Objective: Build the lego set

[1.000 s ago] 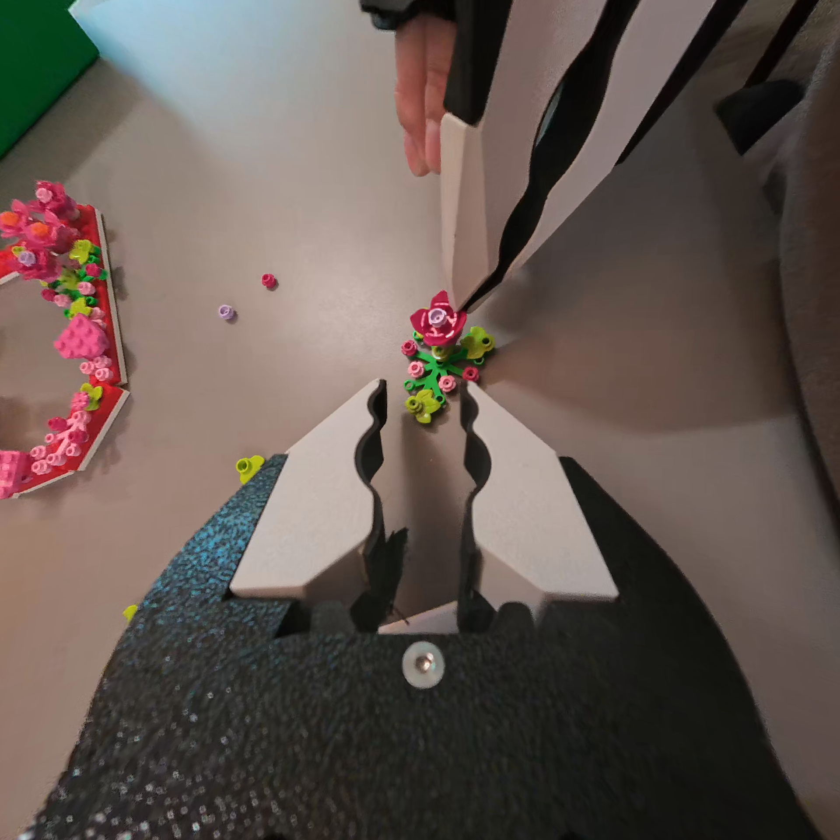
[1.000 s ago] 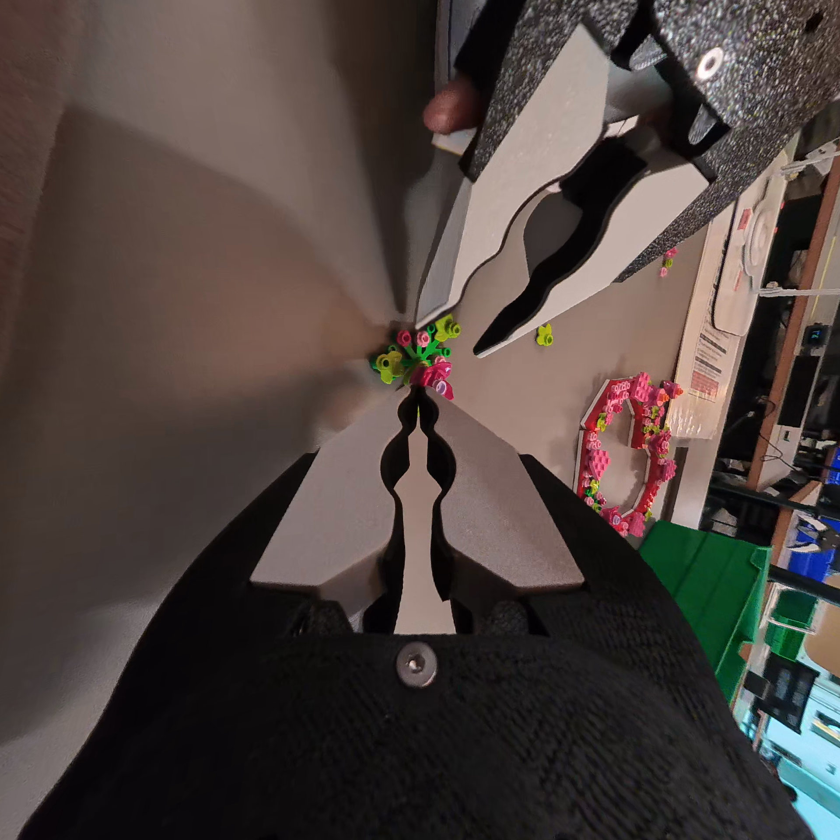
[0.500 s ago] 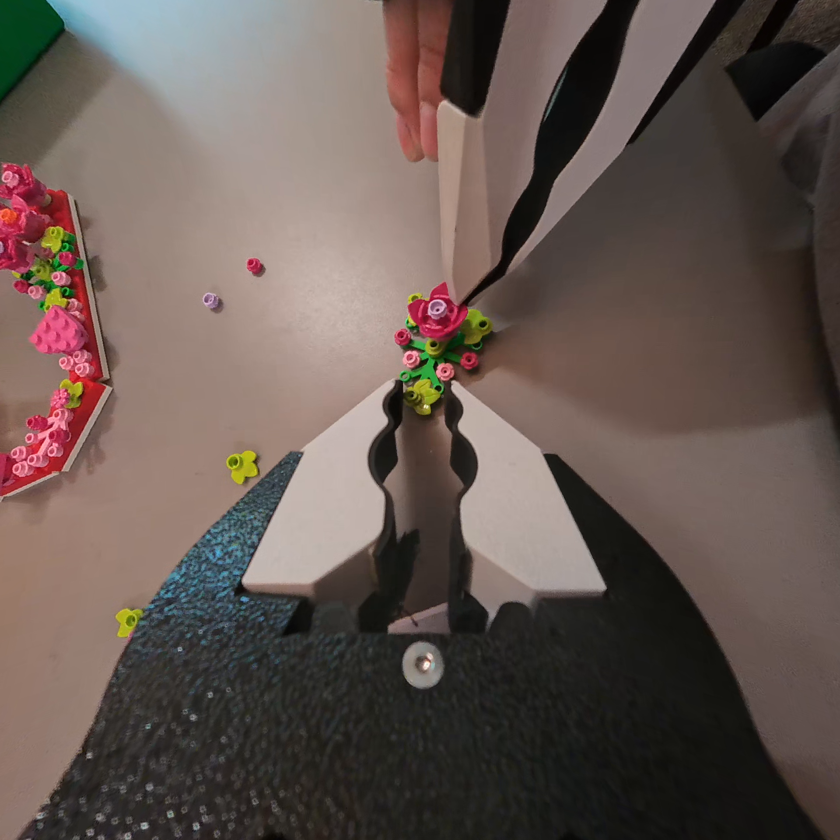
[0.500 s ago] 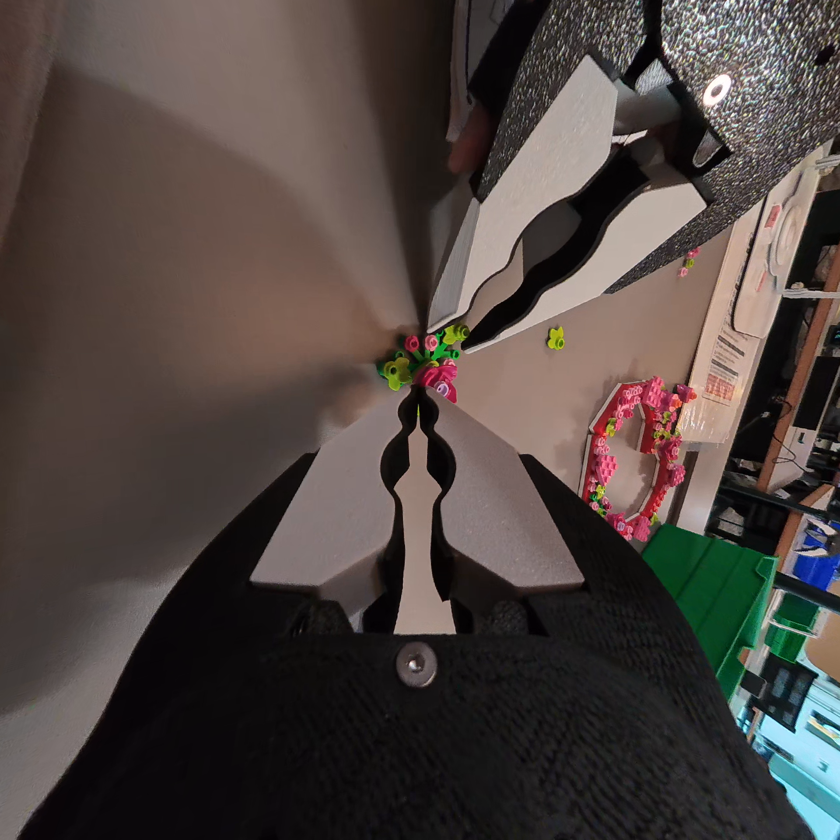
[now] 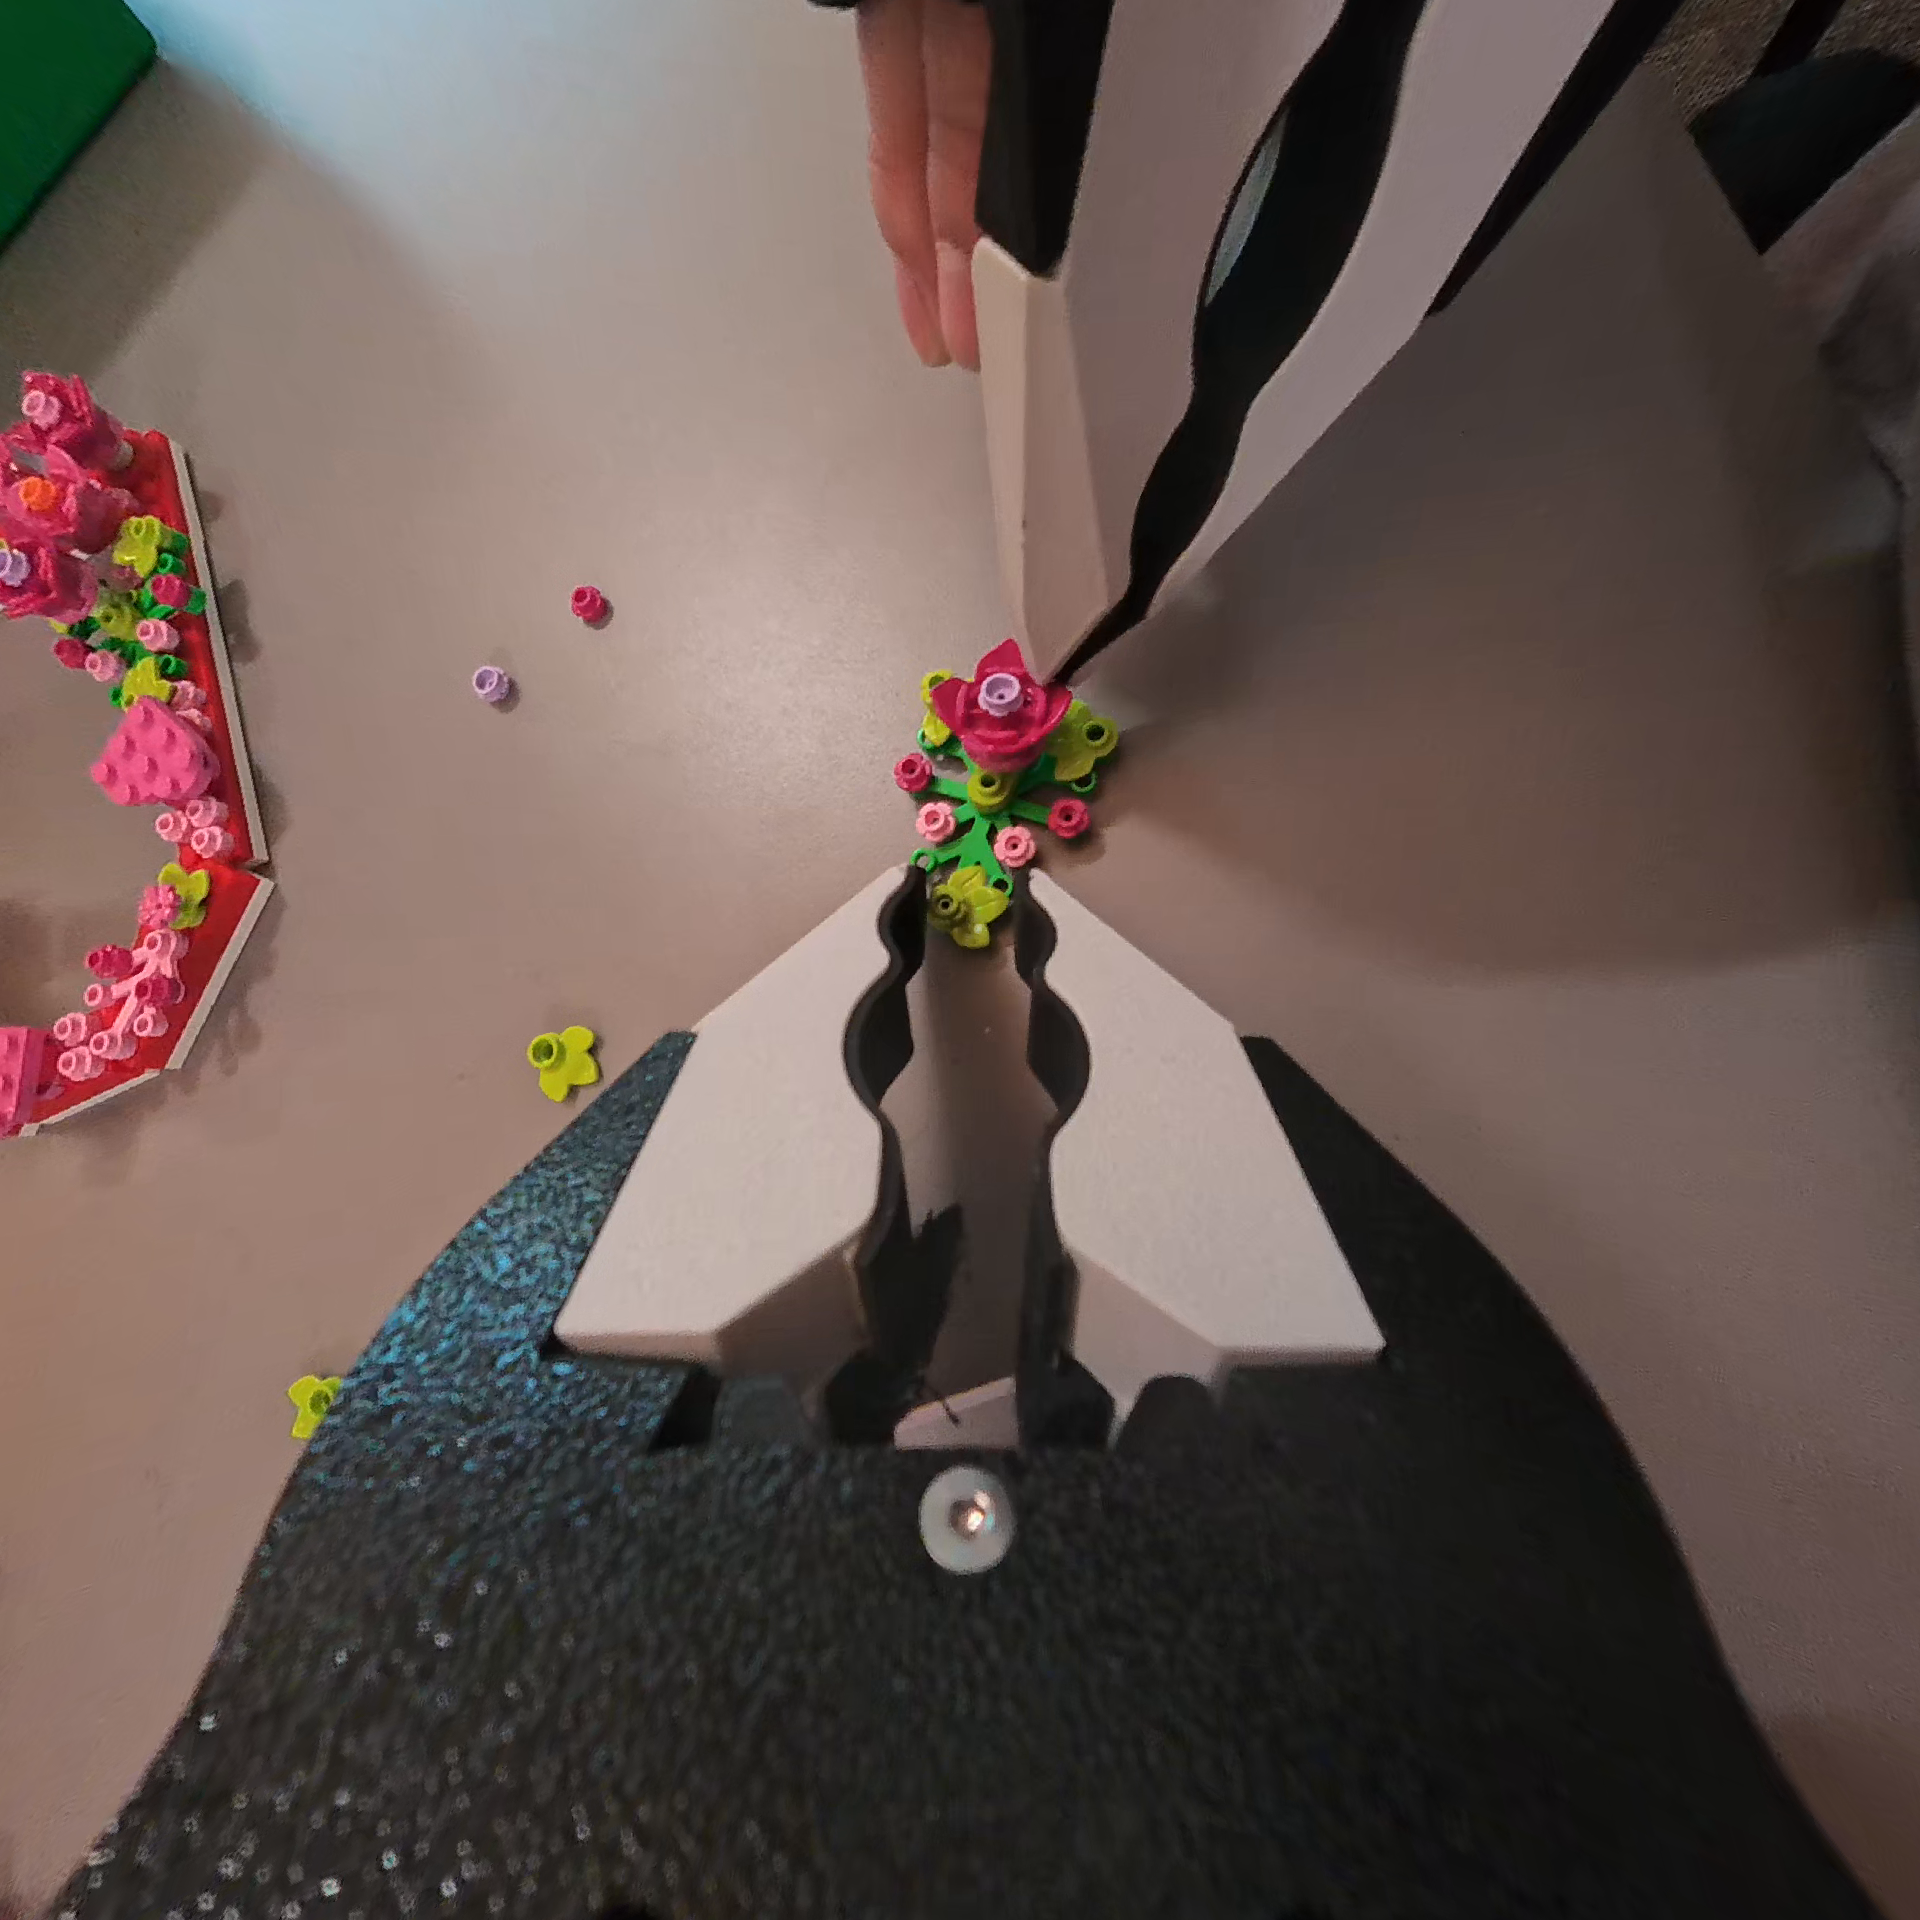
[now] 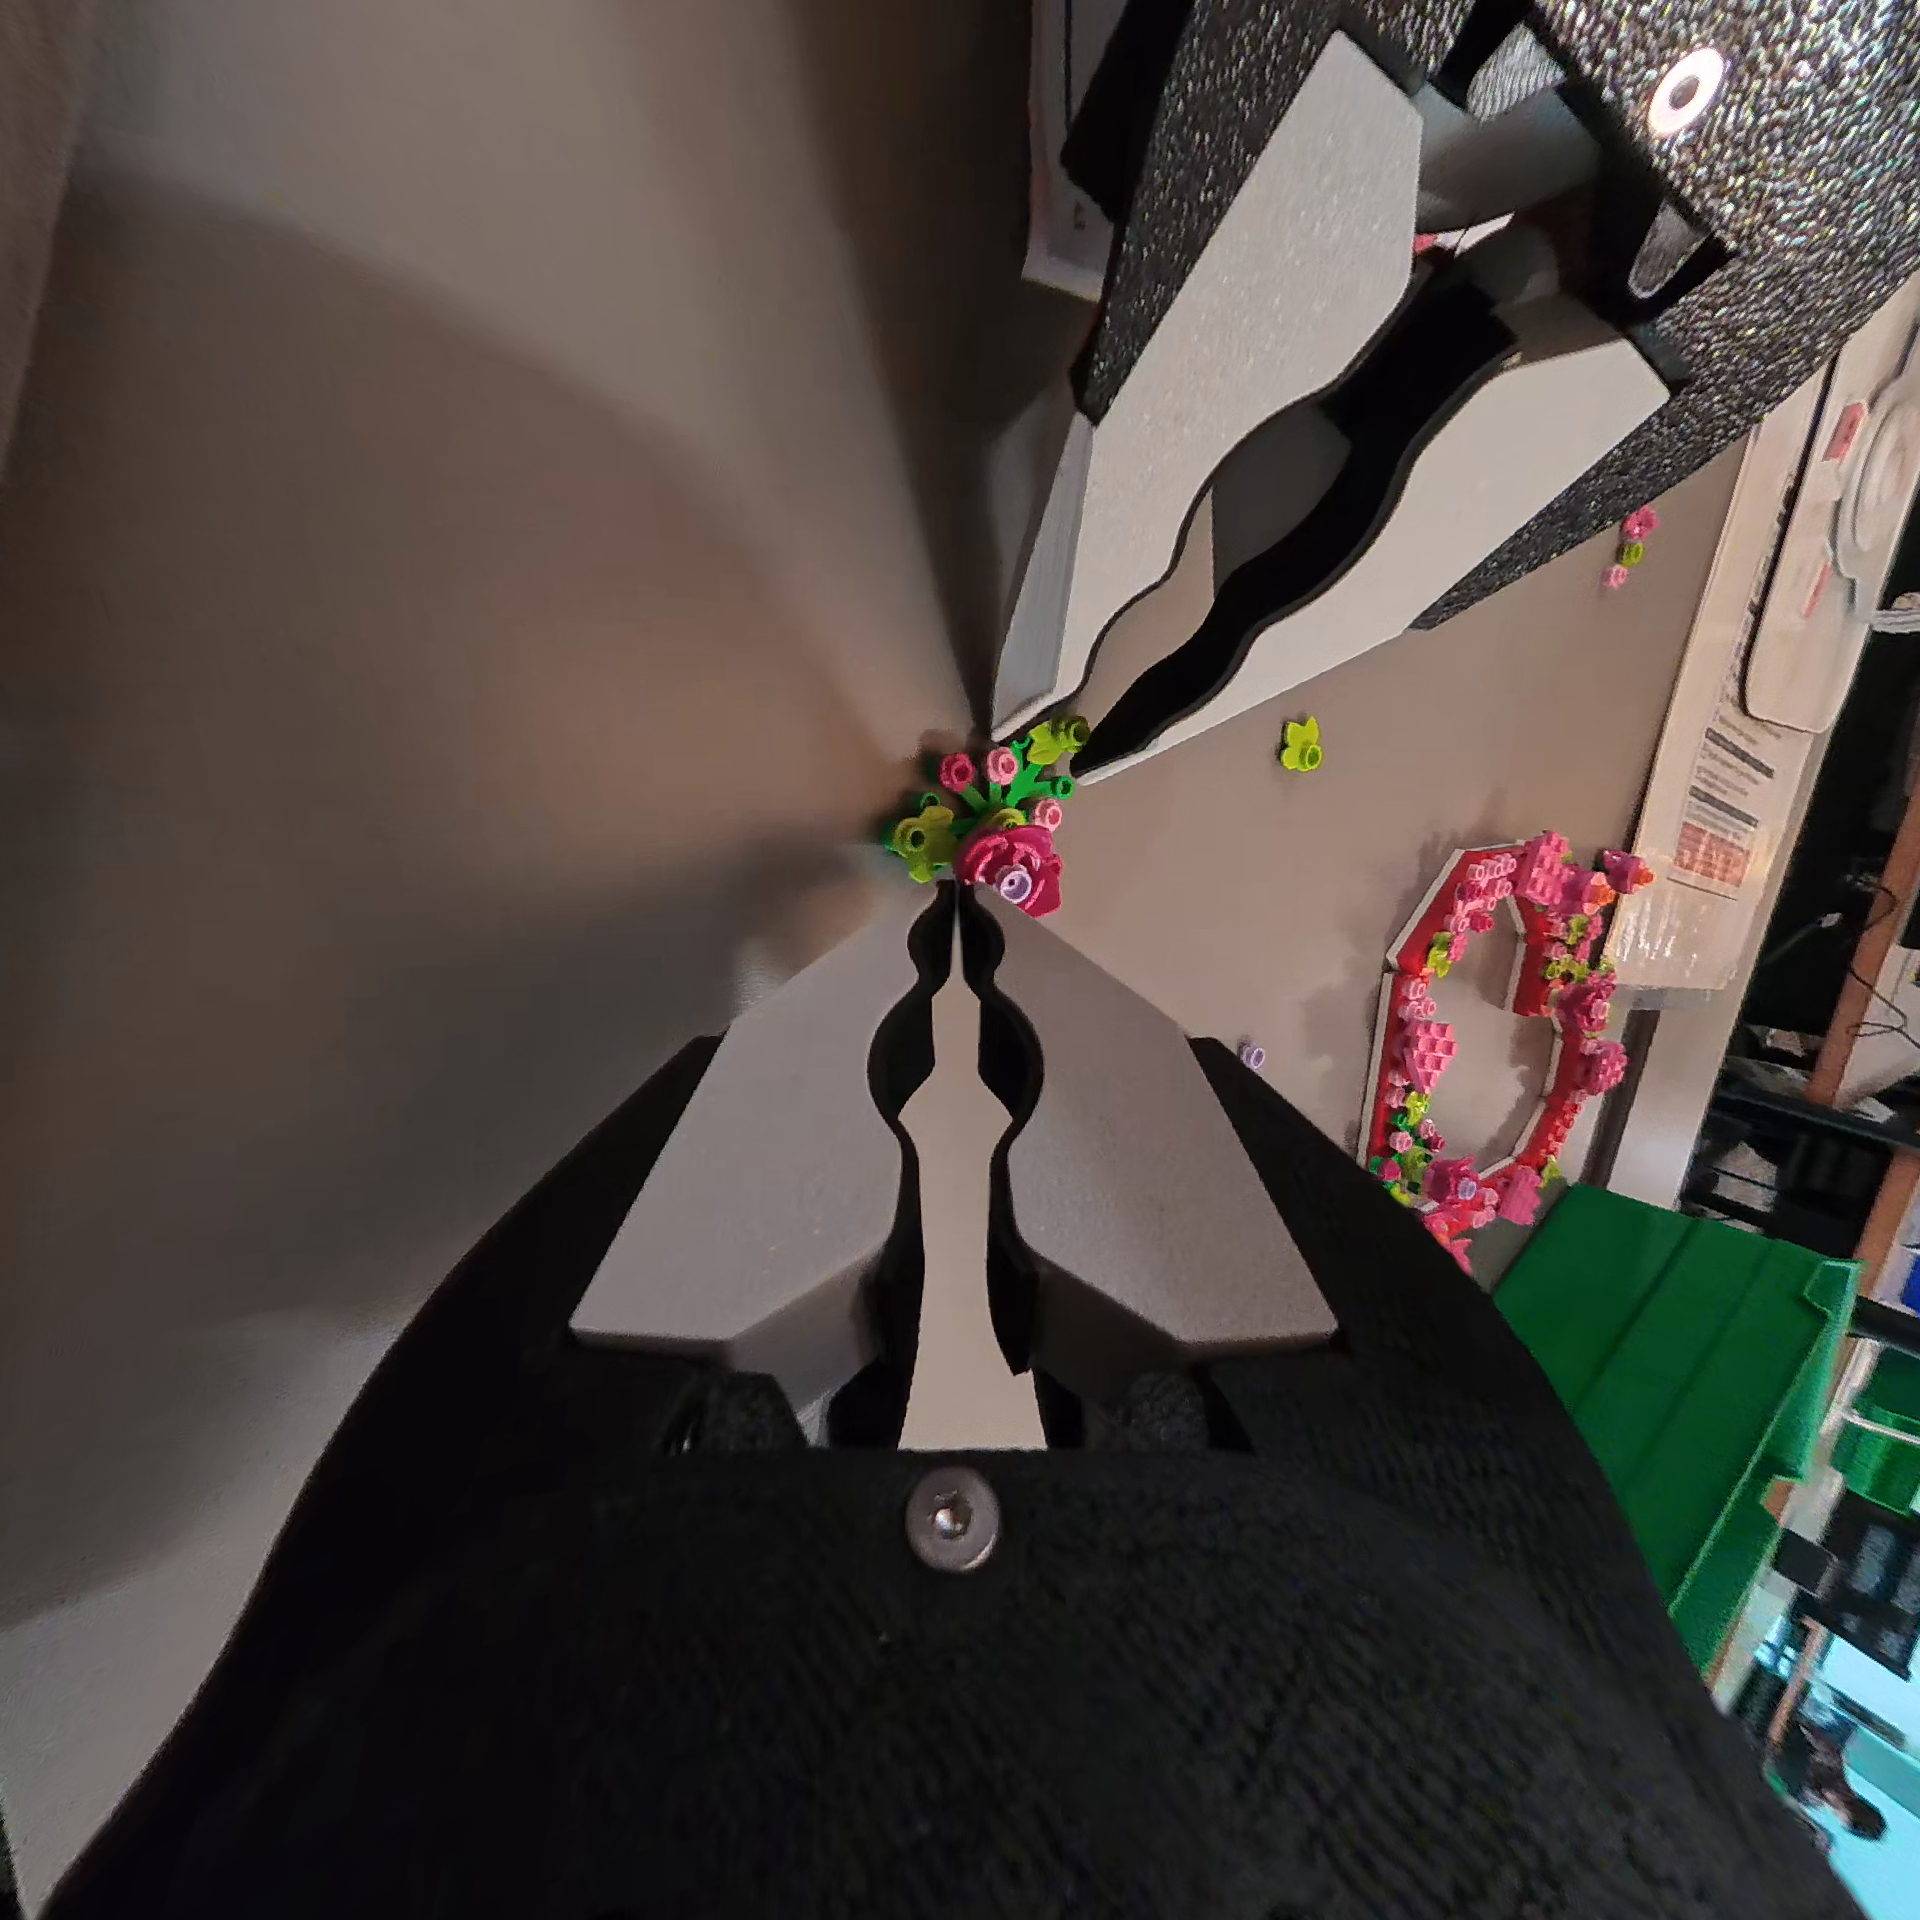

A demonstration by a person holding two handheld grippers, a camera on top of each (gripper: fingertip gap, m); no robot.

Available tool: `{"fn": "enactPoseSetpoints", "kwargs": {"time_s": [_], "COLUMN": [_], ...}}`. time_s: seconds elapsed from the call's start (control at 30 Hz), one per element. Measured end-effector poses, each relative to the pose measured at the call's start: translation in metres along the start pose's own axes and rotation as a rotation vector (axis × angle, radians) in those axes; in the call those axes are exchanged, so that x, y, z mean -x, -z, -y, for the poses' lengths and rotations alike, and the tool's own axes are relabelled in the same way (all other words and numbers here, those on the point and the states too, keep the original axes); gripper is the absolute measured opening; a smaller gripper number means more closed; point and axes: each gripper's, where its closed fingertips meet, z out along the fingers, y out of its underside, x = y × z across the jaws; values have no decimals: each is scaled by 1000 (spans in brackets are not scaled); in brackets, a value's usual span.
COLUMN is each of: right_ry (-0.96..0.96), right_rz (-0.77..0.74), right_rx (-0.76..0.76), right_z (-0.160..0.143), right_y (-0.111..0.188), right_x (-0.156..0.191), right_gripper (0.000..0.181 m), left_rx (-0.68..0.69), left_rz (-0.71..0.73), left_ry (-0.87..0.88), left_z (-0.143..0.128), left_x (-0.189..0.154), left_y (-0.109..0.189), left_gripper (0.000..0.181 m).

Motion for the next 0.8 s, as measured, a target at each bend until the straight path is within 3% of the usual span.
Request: {"fn": "enactPoseSetpoints", "kwargs": {"time_s": [0.2,0.5,0.8], "right_ry": [-64,-373,-412], "right_rz": [29,107,144], "right_rx": [-24,-165,-200], "right_z": [0,2,-1], "right_y": [2,6,-1], "right_x": [3,-4,-8], "right_gripper": [8,17,21], "left_rx": [-3,-7,-10], "left_rz": [-3,-1,-1], "left_ry": [4,4,7], "left_z": [0,0,0], "left_x": [0,0,0], "left_y": [0,0,0], "left_gripper": [15,15,15]}}
